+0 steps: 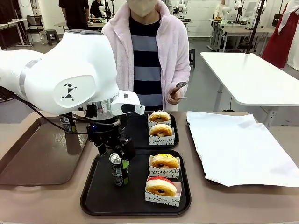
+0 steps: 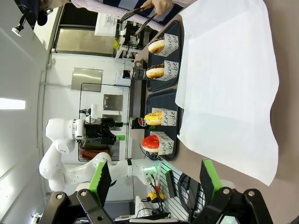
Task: Set up donuts and drinks on trays.
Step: Pick up one Pepsi coke from the Handle tray and place it on the Flat Tray without a Pepsi coke.
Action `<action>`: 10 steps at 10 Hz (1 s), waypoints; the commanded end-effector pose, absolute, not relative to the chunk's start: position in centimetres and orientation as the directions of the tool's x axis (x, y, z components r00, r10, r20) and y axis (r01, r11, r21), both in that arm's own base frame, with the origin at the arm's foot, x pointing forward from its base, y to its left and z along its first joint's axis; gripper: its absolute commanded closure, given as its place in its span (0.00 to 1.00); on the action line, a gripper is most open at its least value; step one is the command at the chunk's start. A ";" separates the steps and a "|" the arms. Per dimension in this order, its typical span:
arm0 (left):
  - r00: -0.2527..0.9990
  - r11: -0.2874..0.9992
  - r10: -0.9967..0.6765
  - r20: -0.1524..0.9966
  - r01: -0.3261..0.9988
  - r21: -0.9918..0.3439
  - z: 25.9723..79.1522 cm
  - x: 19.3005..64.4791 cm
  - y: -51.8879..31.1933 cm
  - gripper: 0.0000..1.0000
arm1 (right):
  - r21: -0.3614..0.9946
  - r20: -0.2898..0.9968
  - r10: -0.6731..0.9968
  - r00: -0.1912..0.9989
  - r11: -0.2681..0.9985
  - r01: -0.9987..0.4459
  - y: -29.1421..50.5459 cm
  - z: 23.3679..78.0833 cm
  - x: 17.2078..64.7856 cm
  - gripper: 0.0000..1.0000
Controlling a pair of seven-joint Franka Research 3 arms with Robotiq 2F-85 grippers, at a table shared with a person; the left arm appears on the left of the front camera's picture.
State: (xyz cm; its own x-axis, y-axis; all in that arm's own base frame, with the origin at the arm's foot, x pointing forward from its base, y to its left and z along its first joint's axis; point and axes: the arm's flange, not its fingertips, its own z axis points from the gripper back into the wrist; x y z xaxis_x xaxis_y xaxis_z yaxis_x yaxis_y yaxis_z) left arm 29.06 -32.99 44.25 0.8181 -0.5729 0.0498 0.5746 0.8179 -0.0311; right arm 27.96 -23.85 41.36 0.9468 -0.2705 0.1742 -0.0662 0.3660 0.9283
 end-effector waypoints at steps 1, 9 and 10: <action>0.818 0.818 -0.573 0.050 0.575 -0.031 44.2 29.1 -33.0 0.01 | 0.933 0.175 -0.275 0.945 0.354 -0.070 -23.9 41.4 27.9 0.00; 0.999 0.976 0.006 0.049 0.005 -0.215 48.9 34.7 -5.4 0.01 | 0.933 0.175 -0.275 0.945 0.354 -0.070 -23.9 41.4 27.9 0.00; 0.999 0.986 -0.023 0.045 0.030 -0.166 49.2 34.3 -5.8 0.01 | 0.933 0.175 -0.275 0.945 0.354 -0.070 -23.9 41.4 27.9 0.00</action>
